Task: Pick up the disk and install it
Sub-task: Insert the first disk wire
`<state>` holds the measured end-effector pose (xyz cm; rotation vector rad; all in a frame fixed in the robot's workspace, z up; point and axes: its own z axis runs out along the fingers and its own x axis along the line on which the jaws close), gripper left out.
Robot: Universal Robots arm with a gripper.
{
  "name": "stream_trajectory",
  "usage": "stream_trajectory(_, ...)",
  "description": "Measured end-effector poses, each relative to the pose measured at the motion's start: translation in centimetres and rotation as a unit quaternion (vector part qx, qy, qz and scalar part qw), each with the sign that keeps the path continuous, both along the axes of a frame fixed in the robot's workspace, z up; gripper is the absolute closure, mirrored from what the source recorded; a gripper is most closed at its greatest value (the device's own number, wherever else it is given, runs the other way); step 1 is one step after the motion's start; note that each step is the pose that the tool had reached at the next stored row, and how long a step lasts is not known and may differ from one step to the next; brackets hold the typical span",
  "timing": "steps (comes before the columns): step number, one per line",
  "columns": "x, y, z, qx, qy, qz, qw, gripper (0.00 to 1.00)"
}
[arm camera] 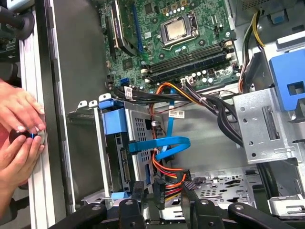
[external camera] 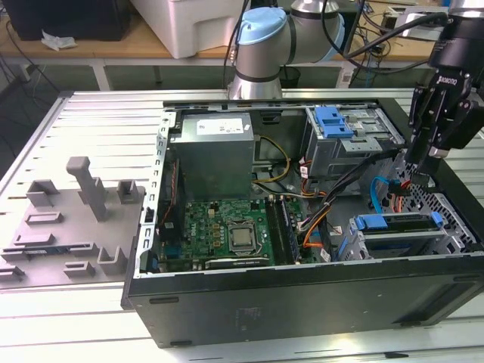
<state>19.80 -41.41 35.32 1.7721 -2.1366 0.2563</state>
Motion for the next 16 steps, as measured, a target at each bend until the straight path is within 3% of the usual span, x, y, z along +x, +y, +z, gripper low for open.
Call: stream_trajectory(16,0.0,0.0,-0.01,-0.0035,0.0013,0.0,1.0,0.56)
